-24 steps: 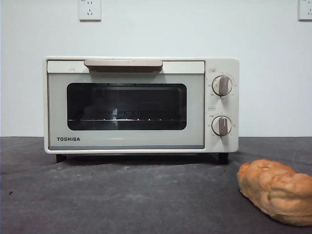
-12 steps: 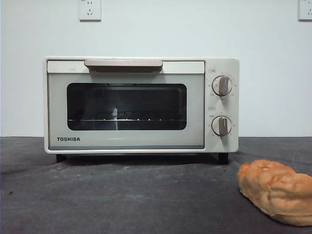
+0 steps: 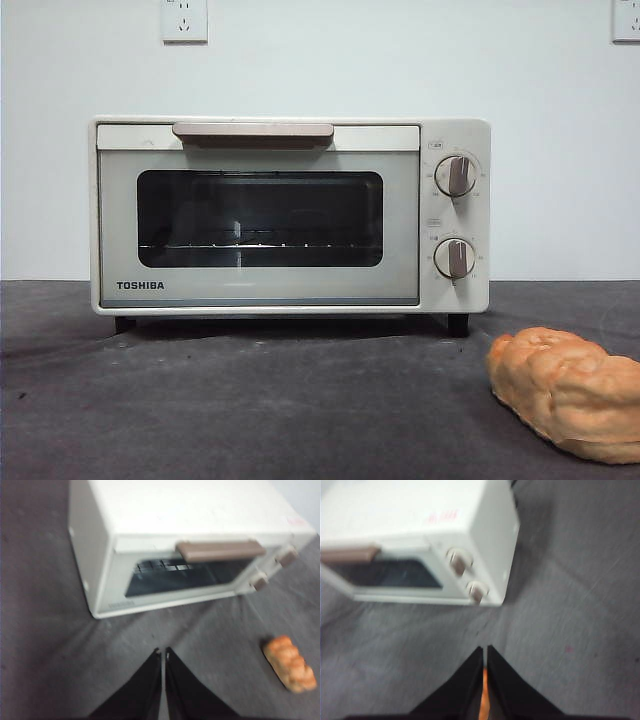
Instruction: The left arm flap open the oven, the right arm pick bread and place it into oven, the left arm flap close the oven
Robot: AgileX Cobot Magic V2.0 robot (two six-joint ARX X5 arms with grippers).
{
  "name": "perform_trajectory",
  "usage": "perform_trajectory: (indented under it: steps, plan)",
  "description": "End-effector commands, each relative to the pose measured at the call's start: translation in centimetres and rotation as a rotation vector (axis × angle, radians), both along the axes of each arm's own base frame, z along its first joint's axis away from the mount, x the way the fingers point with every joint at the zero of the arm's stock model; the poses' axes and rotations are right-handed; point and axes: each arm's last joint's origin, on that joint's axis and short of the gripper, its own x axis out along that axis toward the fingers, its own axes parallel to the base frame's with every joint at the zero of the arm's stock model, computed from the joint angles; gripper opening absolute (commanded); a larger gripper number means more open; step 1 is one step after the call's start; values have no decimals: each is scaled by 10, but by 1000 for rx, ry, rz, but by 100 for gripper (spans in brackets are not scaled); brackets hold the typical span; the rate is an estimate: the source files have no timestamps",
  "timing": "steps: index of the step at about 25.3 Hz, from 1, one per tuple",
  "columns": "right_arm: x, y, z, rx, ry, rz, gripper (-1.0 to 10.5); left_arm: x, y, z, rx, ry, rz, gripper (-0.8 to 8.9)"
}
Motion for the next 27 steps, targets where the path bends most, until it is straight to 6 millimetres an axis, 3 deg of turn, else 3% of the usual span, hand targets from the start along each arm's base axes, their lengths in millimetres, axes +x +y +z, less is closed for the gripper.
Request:
perform_trajectory:
  steps: [1,3,6,8,18,27]
  plan:
    - [-1,2,4,-21,-6,32,12,-3,-1,5,16,-21,-28,17]
    - [-1,2,3,-21,3,34,74,-3,-1,4,17,-14,-29,17]
    - [-2,2,2,-18,14,31,304,-3,-1,4,16,-13,-29,17]
    - [-2,2,2,-11,21,26,380,-3,-1,4,16,-13,-29,17]
    - [-4,3,-3,6,82,28,385,-4,-1,4,16,-6,-30,17]
    - [8,16,-40,73,192,80,385,-3,-1,4,17,-7,-30,17]
